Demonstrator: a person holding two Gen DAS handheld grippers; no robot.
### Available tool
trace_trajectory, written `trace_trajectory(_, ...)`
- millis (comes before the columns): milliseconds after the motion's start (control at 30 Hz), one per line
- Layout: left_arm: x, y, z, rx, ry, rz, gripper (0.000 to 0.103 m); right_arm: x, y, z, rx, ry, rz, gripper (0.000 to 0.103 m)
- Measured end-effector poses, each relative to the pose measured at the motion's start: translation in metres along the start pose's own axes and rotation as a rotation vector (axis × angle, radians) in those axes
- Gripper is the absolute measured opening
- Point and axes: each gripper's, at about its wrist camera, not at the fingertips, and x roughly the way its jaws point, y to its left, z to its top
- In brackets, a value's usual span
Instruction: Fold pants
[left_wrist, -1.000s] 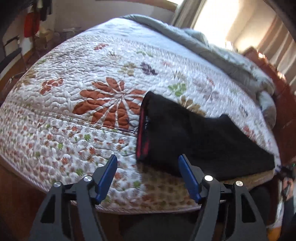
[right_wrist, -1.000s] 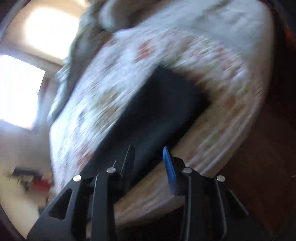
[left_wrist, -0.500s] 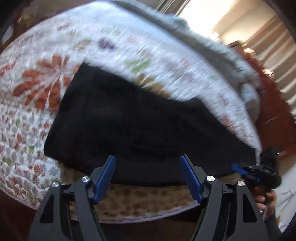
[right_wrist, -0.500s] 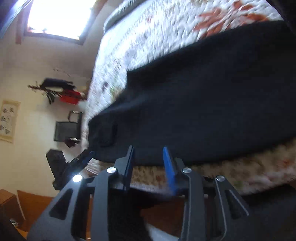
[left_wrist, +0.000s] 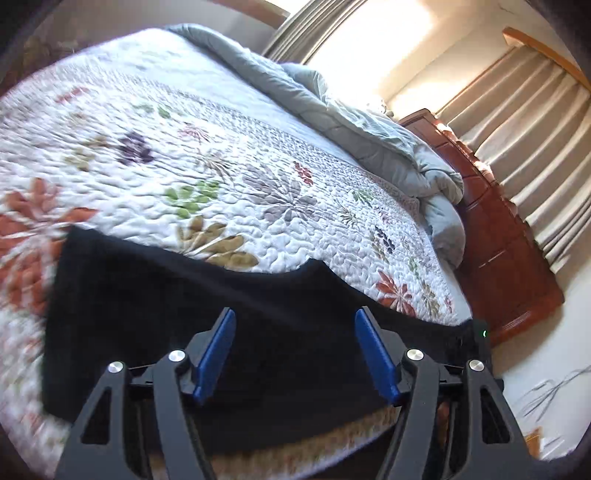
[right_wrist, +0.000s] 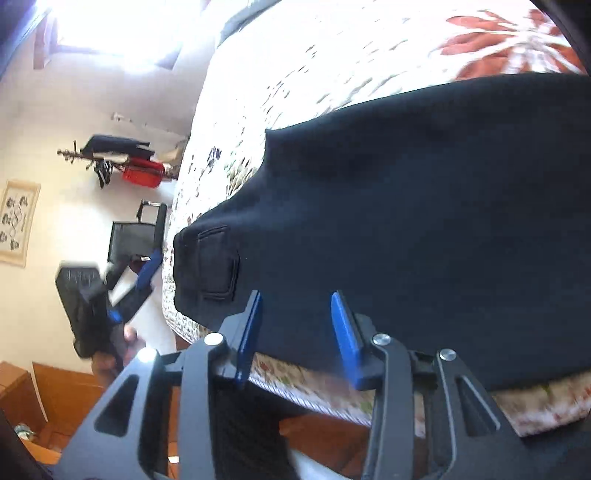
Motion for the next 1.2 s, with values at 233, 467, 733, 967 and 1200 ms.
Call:
trace_trajectory(233,0.055,0.052,-0.008,-0.064,0.198,0.257,0.046,0.006,-0.018,-0.004,0.030,0.037,0.025,0.041)
trace_trajectory(467,0.050,0.047,-0.004,-0.028,0.180,0.264,0.049,-0.059,-0.052,0.012,0.085,-0.093,0.055,0.046)
trace_trajectory(733,-0.012,0.008,-0.036,0.101,0.008,0.322,0.076,-0.184,-0.175,0.010,0.271,-0.348,-0.019,0.046)
trace_trajectory(967,0.013,0.045,-0.058,0.066,0.180,0.440,0.077,-0.248,-0.253,-0.012,0.330,-0.471,-0.028,0.022)
trace_trajectory(1200,0.006,0.059,-0.058,-0.010,0.138,0.323,0.085,-0.356,-0.351,-0.053,0.495,-0.772,0.035,0.028)
